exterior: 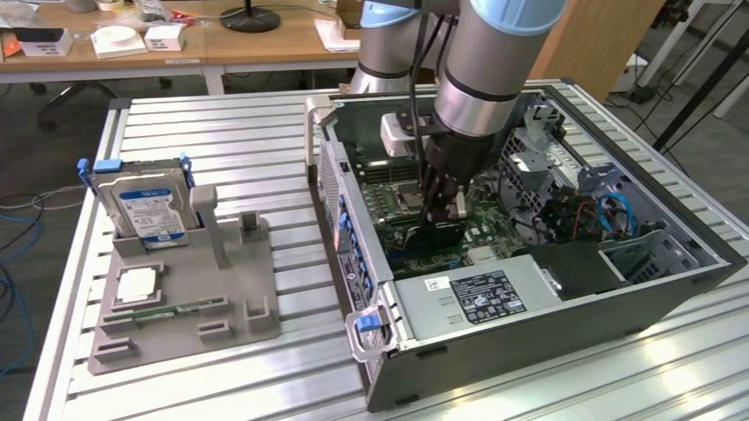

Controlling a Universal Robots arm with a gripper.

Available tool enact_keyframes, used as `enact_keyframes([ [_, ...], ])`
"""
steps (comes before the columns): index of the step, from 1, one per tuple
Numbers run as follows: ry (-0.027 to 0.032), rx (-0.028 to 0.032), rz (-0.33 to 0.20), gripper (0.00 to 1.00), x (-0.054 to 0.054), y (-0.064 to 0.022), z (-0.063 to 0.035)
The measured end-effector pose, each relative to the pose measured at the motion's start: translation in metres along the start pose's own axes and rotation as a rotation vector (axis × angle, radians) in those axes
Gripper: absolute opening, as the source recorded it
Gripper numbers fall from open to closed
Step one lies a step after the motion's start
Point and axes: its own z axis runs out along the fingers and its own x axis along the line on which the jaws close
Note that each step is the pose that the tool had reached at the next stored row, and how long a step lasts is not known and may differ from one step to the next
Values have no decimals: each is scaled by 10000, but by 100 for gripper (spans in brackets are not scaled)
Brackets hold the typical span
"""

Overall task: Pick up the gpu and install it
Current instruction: 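Press down on the gpu until it lock into place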

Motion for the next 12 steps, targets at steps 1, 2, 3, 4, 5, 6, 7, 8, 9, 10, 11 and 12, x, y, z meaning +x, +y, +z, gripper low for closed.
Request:
enact_keyframes([
  [1, 0, 0, 0, 11, 1, 0, 14],
  [2, -1, 0, -1, 11, 2, -1, 27],
  [3, -2, 0, 0, 11, 3, -1, 41],
  [4, 5, -3, 0, 11, 4, -1, 52],
  [5, 11, -6, 0, 11, 5, -1, 62],
  [6, 10, -3, 0, 11, 6, -1, 75],
  [7, 16, -5, -1, 11, 7, -1, 83],
  [8, 13, -5, -1, 11, 7, -1, 88],
  [9, 6, -4, -1, 11, 6, 0, 90],
  [10, -12, 0, 0, 11, 5, 1, 86],
  [11, -41, 6, -1, 11, 1, 1, 71],
  [12, -55, 11, 0, 11, -1, 2, 43],
])
